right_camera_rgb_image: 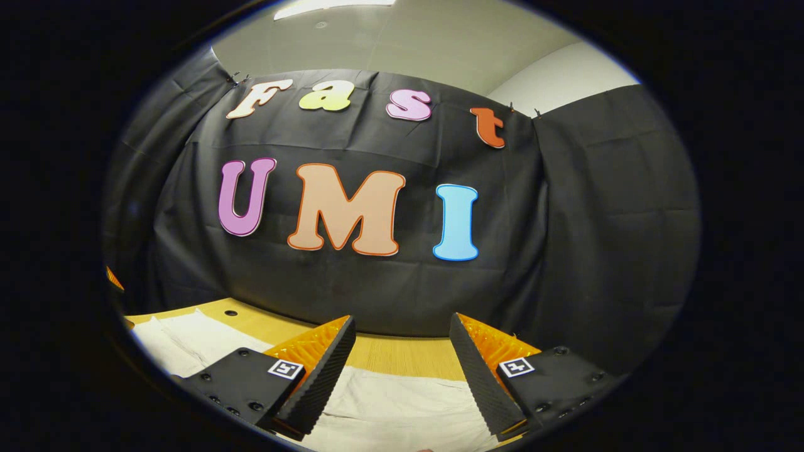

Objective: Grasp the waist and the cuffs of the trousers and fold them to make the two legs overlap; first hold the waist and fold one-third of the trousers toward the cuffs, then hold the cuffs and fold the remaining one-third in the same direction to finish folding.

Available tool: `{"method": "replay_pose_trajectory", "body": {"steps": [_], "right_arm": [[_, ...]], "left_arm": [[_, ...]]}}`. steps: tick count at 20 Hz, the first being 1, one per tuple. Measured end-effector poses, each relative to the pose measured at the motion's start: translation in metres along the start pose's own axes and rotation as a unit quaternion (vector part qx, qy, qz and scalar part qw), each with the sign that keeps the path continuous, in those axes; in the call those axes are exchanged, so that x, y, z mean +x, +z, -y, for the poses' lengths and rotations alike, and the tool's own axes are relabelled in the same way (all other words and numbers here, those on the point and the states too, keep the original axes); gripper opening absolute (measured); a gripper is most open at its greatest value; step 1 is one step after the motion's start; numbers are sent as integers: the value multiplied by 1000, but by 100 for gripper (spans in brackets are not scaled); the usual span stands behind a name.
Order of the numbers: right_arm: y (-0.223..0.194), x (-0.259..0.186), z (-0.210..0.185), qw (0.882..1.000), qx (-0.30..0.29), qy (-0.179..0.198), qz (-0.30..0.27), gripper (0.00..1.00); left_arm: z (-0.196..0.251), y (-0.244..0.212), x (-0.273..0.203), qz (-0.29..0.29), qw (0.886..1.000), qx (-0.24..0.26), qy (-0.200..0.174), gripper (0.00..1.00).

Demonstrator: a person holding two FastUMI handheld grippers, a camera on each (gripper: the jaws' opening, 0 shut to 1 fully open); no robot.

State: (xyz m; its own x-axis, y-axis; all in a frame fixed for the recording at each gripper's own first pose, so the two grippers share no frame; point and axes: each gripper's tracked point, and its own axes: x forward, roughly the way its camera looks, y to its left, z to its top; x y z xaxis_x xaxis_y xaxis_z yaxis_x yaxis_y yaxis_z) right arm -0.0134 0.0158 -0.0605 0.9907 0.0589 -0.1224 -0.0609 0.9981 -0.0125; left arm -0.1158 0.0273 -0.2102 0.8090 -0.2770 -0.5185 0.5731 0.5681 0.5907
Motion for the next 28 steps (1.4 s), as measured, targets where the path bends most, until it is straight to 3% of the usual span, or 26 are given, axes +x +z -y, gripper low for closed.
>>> {"method": "replay_pose_trajectory", "body": {"steps": [4, 9, 13, 17, 22, 24, 25, 28], "right_arm": [[-16, 1, -4, 1000, -10, 10, -20, 97], [-24, 4, -1, 999, -12, 8, -28, 97], [-26, 1, 7, 999, -22, 1, -31, 97], [-29, -5, 21, 999, -35, -10, -36, 97], [-35, -9, 29, 998, -41, -18, -44, 97], [-37, -10, 29, 998, -47, -14, -46, 97], [-39, -11, 29, 997, -53, -11, -47, 97], [-47, -15, 32, 996, -74, -3, -56, 97]], "left_arm": [[38, -38, 7, -47, 993, 65, -89, 97], [64, -71, 7, -86, 976, 119, -158, 97], [71, -87, 8, -112, 965, 142, -191, 97], [72, -86, 23, -102, 961, 156, -204, 90], [67, -80, 45, -96, 959, 167, -208, 89], [67, -81, 53, -98, 956, 181, -207, 79], [67, -80, 58, -98, 956, 189, -202, 66], [73, -83, 59, -106, 954, 198, -200, 51]]}}
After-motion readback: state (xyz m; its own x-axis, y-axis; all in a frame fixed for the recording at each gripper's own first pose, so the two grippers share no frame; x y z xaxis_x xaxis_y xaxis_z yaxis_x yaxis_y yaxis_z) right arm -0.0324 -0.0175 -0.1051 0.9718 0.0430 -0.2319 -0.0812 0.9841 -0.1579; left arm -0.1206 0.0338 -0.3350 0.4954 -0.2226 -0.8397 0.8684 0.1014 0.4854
